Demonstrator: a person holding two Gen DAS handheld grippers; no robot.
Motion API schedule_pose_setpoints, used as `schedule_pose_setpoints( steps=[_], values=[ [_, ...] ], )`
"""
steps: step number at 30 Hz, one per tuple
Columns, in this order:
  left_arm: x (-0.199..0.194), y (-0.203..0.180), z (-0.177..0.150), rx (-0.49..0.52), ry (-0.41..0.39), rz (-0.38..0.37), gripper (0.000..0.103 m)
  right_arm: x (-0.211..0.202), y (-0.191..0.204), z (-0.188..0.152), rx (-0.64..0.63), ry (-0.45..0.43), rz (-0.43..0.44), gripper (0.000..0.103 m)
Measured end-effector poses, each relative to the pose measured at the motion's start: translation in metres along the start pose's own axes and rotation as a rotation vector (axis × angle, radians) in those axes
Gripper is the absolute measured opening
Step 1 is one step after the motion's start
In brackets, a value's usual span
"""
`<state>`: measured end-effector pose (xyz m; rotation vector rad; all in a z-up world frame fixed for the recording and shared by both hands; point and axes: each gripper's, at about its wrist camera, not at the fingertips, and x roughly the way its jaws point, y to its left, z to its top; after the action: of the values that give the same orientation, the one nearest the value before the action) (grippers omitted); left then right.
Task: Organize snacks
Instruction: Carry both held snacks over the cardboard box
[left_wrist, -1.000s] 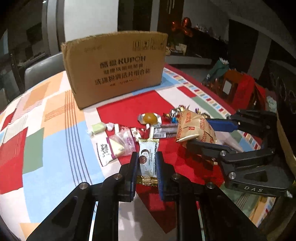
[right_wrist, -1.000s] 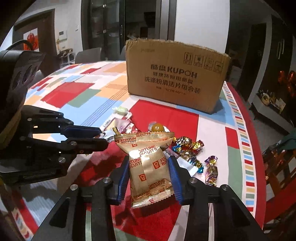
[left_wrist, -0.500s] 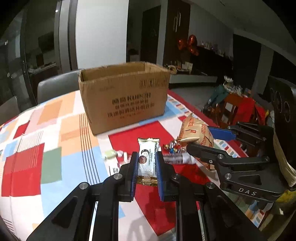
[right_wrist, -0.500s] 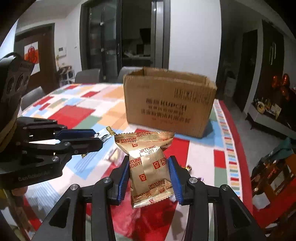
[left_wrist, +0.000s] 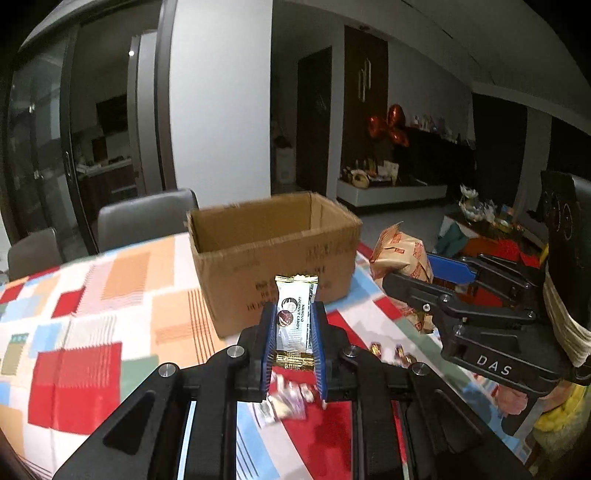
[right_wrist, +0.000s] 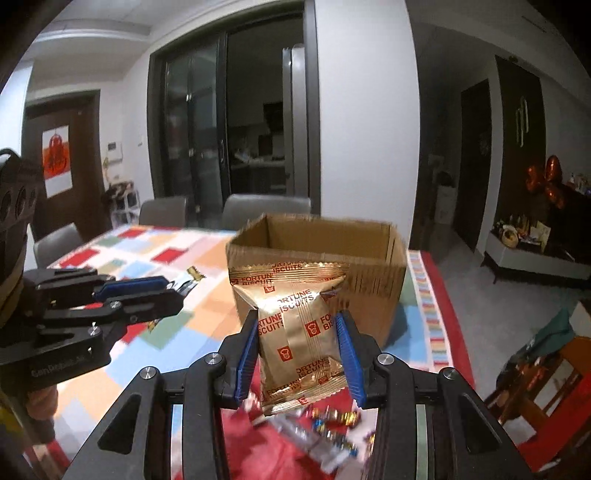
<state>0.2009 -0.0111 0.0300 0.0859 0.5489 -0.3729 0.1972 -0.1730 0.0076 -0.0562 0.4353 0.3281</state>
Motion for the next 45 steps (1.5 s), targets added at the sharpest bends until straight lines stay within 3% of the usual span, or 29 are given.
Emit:
schedule_pose_setpoints(
  steps=[12, 18, 32, 45],
  values=[
    [0.007, 0.031, 0.056, -0.054, -0.099, 0.034, 0.019, 0.017, -0.007, 0.060, 0.055, -0.119, -0.021, 0.042],
    [0.029, 0.042, 0.076, -0.063, -0.085, 0.029, 0.019, 0.034, -0.016, 0.079, 0.105, -0.146, -0.037, 0.042],
    [0.083, 0.075, 0.103, -0.111, -0.015, 0.023, 0.019, 0.101, -0.035, 0.106, 0.144, -0.068, -0.050, 0.042],
    [0.131, 0.079, 0.108, -0.128, 0.104, 0.026, 0.019, 0.155, -0.059, 0.115, 0.109, 0.113, -0.019, 0.042]
  ],
)
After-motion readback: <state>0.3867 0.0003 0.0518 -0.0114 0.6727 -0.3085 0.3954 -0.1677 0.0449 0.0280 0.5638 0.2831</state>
